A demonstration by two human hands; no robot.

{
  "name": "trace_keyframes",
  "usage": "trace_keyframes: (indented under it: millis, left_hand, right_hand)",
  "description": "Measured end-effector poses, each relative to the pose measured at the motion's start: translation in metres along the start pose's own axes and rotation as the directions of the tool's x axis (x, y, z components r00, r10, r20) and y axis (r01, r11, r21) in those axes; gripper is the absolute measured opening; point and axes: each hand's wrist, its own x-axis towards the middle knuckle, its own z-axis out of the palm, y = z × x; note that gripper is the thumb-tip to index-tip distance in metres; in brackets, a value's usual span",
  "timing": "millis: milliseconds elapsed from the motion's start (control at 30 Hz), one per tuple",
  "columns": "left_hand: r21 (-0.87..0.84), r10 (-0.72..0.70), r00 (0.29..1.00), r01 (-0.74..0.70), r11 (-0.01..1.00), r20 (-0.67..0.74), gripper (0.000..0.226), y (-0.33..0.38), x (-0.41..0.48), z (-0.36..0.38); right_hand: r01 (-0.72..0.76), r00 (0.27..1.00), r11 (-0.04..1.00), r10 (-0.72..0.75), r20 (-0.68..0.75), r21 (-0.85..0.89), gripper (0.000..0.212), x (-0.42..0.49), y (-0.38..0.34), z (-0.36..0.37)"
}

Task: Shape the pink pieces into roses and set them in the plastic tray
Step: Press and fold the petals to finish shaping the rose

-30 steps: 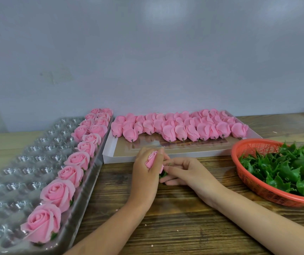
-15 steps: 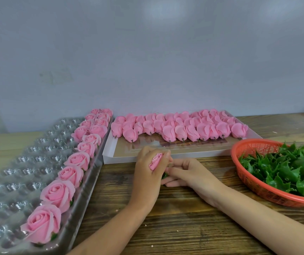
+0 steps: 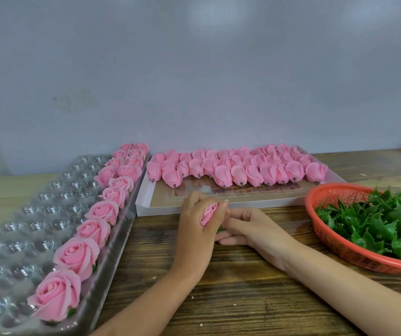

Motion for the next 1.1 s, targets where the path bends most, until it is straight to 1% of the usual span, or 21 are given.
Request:
trace_keyframes:
  millis: [67, 300, 400, 500, 600, 667, 733, 833, 967, 1067, 1100]
  left_hand:
    - [-0.004, -0.010, 1.000, 0.010, 1.000, 0.011, 0.041, 0.000, 0.000, 0.000]
    - [-0.036, -0.074, 0.997, 0.075, 0.997, 0.028, 0.015, -0.004, 0.002, 0.000]
    - [-0.054, -0.085, 0.996, 0.086, 0.995, 0.032, 0.014, -0.005, 0.002, 0.000]
    - [-0.128, -0.160, 0.987, 0.162, 0.978, 0.027, 0.015, -0.007, 0.003, 0.000]
    - [-0.189, -0.256, 0.966, 0.259, 0.947, 0.037, 0.023, -0.010, 0.005, -0.001]
    - [-0.206, -0.275, 0.960, 0.279, 0.938, 0.050, 0.027, -0.011, 0.006, -0.002]
    - [-0.231, -0.273, 0.960, 0.279, 0.932, 0.060, 0.031, -0.010, 0.007, -0.003]
    - [-0.253, -0.268, 0.962, 0.274, 0.928, 0.061, 0.033, -0.010, 0.006, -0.003]
    - [-0.275, -0.271, 0.956, 0.293, 0.916, 0.117, 0.030, -0.010, 0.004, 0.000]
    - [-0.296, -0.256, 0.952, 0.296, 0.908, 0.167, 0.035, -0.008, 0.003, 0.001]
    - [-0.281, -0.245, 0.955, 0.285, 0.916, 0.169, 0.032, -0.007, 0.003, 0.001]
  right_hand:
    - [-0.002, 1.000, 1.000, 0.002, 0.006, -0.001, 0.026, -0.001, -0.001, 0.000]
    - [-0.002, 1.000, 1.000, 0.002, -0.012, 0.001, 0.026, -0.001, 0.000, 0.000]
    - [0.014, 1.000, 1.000, -0.014, -0.015, 0.009, 0.026, -0.002, 0.000, 0.001]
    - [0.038, 0.999, 0.999, -0.037, -0.022, 0.029, 0.026, -0.003, 0.000, 0.000]
    - [0.083, 0.997, 0.996, -0.083, 0.002, 0.023, 0.026, -0.005, 0.000, -0.001]
    - [0.129, 0.991, 0.992, -0.129, 0.026, 0.009, 0.029, -0.006, 0.002, -0.001]
    - [0.180, 0.984, 0.984, -0.180, 0.019, -0.010, 0.033, -0.006, 0.004, -0.001]
    - [0.252, 0.967, 0.963, -0.255, -0.021, -0.090, 0.034, -0.005, 0.009, 0.002]
    - [0.341, 0.930, 0.889, -0.366, -0.027, -0.306, 0.034, -0.005, 0.012, 0.006]
    - [0.359, 0.915, 0.857, -0.402, -0.042, -0.370, 0.032, -0.005, 0.013, 0.006]
    - [0.366, 0.910, 0.850, -0.412, -0.045, -0.378, 0.031, -0.005, 0.013, 0.005]
